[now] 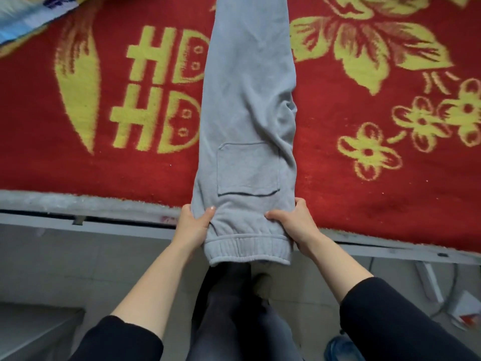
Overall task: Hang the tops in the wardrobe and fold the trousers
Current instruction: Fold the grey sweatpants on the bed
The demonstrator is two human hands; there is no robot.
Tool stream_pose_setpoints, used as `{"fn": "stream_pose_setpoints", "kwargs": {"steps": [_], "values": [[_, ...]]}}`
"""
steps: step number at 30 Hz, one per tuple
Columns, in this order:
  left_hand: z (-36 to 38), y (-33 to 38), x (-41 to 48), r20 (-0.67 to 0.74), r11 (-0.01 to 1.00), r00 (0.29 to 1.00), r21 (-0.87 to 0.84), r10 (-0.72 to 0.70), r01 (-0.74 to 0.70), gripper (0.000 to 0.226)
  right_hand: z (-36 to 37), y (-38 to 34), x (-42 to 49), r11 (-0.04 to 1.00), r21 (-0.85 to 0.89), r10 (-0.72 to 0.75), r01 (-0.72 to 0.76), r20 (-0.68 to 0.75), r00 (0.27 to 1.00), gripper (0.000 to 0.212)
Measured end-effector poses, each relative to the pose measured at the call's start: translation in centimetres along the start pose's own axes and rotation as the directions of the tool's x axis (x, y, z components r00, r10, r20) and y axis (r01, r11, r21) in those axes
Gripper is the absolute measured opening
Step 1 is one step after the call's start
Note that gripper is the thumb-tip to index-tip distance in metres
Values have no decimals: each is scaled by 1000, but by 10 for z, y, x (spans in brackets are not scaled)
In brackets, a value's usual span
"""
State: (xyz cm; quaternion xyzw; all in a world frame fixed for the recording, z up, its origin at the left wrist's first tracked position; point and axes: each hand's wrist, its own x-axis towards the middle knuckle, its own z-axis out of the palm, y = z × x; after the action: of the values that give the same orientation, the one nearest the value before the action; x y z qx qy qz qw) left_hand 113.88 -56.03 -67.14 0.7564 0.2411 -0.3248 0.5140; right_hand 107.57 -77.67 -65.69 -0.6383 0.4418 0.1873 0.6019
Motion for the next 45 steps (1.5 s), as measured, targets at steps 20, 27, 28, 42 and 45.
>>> {"fn": "stream_pose_setpoints", "kwargs": {"steps": [20,27,28,42,45], "values": [[10,84,-66,134,982,990,-175,-54,77,29,-74,-39,-38,959,253,22,-125,374,927,24],[14,200,10,54,958,990,-263,132,-113,21,-75,-155,28,822,566,-132,-64,298,945,27],[15,216,24,49,955,989,-271,139,-121,17,-74,-169,41,804,591,-145,-63,297,944,35],[41,376,227,10,939,988,-312,152,-141,10,-38,-323,232,963,202,-191,180,36,981,12],[45,400,260,-10,929,980,-315,200,-193,11,-35,-349,264,961,184,-209,207,-9,978,11]]}}
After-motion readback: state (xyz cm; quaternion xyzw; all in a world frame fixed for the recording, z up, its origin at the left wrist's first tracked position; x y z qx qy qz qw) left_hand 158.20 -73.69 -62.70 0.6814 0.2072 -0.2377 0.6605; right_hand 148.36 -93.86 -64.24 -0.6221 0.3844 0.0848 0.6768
